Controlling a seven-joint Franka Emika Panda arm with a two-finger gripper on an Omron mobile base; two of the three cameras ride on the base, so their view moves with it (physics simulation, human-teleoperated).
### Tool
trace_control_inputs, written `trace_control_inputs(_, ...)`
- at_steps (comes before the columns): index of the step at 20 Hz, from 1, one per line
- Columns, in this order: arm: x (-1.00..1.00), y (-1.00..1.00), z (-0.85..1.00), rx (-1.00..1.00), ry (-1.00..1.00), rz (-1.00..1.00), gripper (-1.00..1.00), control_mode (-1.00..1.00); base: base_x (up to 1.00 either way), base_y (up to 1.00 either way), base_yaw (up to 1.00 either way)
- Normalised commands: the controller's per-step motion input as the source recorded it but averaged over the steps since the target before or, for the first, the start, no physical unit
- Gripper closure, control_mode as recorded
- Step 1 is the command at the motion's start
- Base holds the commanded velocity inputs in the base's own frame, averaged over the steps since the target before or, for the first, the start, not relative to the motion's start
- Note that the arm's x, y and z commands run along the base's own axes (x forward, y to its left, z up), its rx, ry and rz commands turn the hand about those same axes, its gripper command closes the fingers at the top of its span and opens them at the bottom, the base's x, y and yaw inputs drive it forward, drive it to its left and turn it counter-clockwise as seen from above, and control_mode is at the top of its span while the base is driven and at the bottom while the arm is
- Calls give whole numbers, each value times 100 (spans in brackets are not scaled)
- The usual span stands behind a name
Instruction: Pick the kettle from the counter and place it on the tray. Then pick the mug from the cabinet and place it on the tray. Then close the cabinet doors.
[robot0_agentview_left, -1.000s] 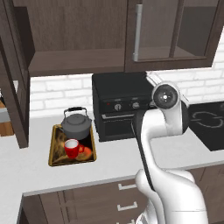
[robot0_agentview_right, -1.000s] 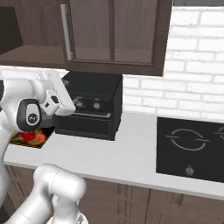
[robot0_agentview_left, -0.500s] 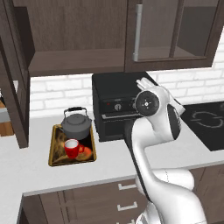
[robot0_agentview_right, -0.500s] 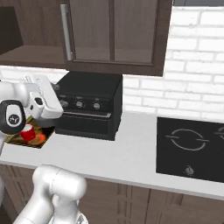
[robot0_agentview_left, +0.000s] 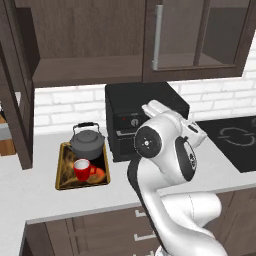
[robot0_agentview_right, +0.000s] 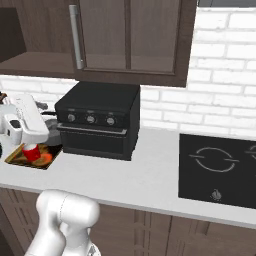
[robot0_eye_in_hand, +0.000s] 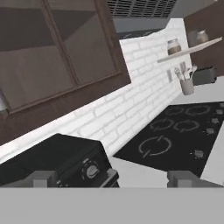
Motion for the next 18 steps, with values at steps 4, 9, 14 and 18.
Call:
trace_control_inputs(4, -39, 74, 0, -28, -1, 0, -100, -100, 0, 0, 0)
trace_control_inputs(9, -41, 79, 22, -29, -2, -5, -100, -100, 0, 0, 0)
trace_control_inputs(14, -22, 34, -14, -19, -1, -1, -100, -100, 0, 0, 0)
trace_control_inputs(18, -16, 16, -9, -11, -8, -5, -100, -100, 0, 0, 0)
